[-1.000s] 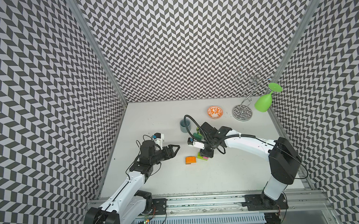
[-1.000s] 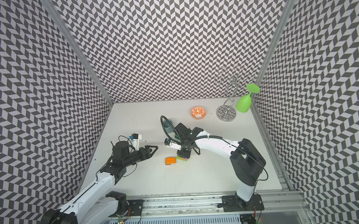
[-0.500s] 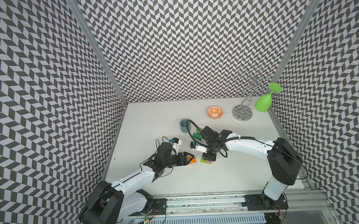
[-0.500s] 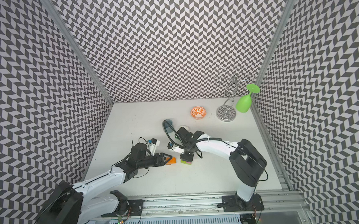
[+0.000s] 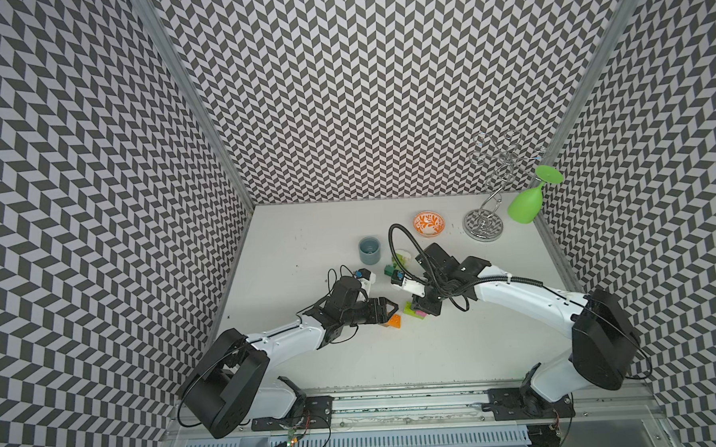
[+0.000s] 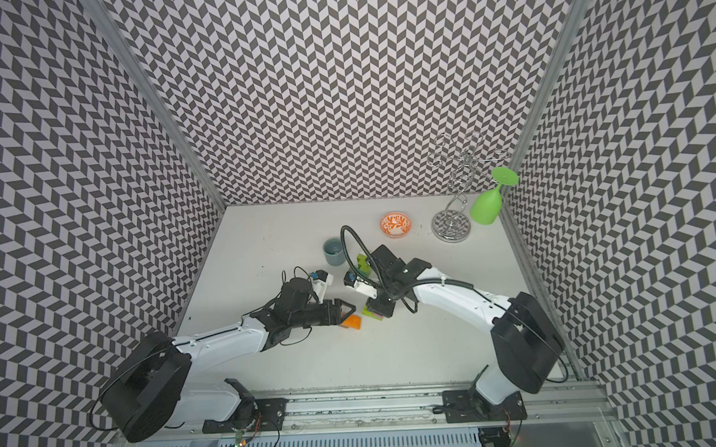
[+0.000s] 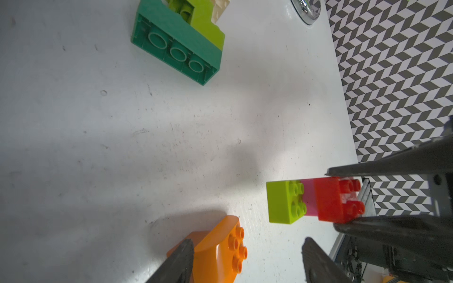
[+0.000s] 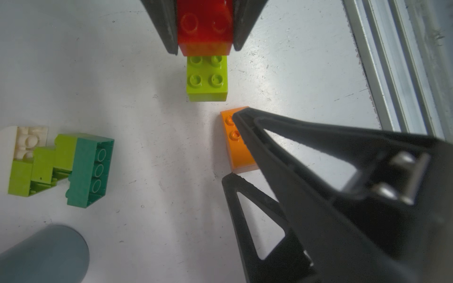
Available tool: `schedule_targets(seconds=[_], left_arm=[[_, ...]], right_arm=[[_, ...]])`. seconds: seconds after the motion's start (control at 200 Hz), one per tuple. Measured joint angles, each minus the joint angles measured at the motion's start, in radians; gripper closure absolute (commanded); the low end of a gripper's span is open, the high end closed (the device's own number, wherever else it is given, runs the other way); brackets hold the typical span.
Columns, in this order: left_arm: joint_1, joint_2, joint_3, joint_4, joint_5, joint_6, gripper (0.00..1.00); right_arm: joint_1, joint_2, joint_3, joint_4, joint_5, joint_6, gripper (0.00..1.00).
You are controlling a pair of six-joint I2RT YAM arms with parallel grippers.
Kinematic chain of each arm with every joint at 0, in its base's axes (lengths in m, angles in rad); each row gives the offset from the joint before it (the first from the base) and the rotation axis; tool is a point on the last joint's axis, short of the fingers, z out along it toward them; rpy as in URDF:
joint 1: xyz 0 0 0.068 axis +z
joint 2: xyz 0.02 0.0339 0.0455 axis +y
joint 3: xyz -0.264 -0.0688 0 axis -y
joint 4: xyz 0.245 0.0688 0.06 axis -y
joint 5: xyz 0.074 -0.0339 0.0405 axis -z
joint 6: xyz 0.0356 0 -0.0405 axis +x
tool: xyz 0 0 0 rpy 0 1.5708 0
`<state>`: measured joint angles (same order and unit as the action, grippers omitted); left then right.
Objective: Assemble the letter s with lego
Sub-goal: Place the lego brick at the center of the board, then adjust the lego brick at the center of the board.
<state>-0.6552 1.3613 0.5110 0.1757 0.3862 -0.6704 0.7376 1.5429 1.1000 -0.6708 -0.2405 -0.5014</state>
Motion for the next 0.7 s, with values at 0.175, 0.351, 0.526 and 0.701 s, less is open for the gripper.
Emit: schedule_targets(seconds=[0.175,0.351,0.526,0.701], left_arm=[[-0.011,0.06,0.002,0.023,0.003,-0.001,0.26],[-0.038,0.13,0.032,0.067,0.017,-0.004,0.26],[-0.053,0.193,0.063,0.111,0.029,-0.003,0.29],[-0.056,0.25,0.068,0.126,0.031,0.003,0.32]], right_arm=[[-0.001,0.0,-0.019,0.019,-0.022,0.011,0.99],[-0.001,0.0,-0.019,0.022,-0.026,0.012,1.0],[-0.001,0.0,-0.019,0.022,-0.029,0.012,1.0],[-0.001,-0.005,-0.019,0.029,-0.037,0.013,1.0]])
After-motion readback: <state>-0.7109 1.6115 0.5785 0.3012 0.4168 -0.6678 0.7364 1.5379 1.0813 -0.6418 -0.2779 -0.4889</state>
